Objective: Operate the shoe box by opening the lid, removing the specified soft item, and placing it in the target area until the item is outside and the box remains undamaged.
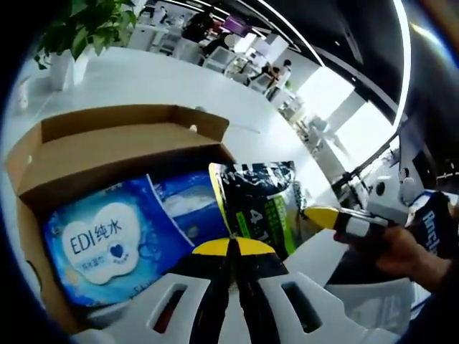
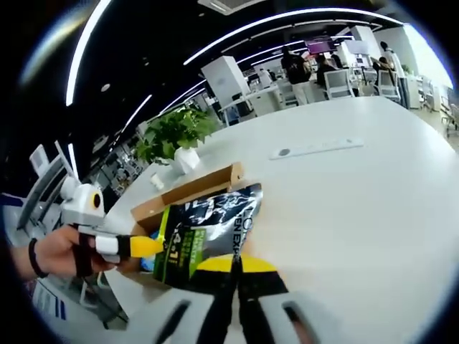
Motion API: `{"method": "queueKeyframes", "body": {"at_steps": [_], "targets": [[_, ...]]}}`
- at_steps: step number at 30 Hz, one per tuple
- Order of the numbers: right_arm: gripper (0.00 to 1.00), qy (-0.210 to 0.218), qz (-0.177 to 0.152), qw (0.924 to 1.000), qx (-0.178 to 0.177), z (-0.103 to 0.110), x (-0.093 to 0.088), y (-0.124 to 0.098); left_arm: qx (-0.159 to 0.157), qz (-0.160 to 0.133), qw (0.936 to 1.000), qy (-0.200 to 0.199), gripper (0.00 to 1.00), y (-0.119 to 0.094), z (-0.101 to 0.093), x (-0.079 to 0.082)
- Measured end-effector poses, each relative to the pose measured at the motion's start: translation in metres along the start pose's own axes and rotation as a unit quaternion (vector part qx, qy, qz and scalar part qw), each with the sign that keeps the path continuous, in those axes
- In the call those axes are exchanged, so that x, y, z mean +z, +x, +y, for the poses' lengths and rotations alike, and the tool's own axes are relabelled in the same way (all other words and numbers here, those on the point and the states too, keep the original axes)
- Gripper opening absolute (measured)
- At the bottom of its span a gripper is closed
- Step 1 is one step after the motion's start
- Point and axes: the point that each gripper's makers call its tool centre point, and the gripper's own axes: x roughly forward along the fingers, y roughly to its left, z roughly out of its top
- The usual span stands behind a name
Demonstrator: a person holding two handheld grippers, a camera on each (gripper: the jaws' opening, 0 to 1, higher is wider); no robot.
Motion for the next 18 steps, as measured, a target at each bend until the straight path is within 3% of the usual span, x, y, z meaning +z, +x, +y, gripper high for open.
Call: {"method": "queueKeyframes", "body": {"at_steps": [18], "targets": [[0.0,0.023,-0.009,0.9994,-0.023,-0.047,0.001,-0.034,-0.027,0.024,0.999,0.026,0.0,0.033,-0.047,-0.007]]}}
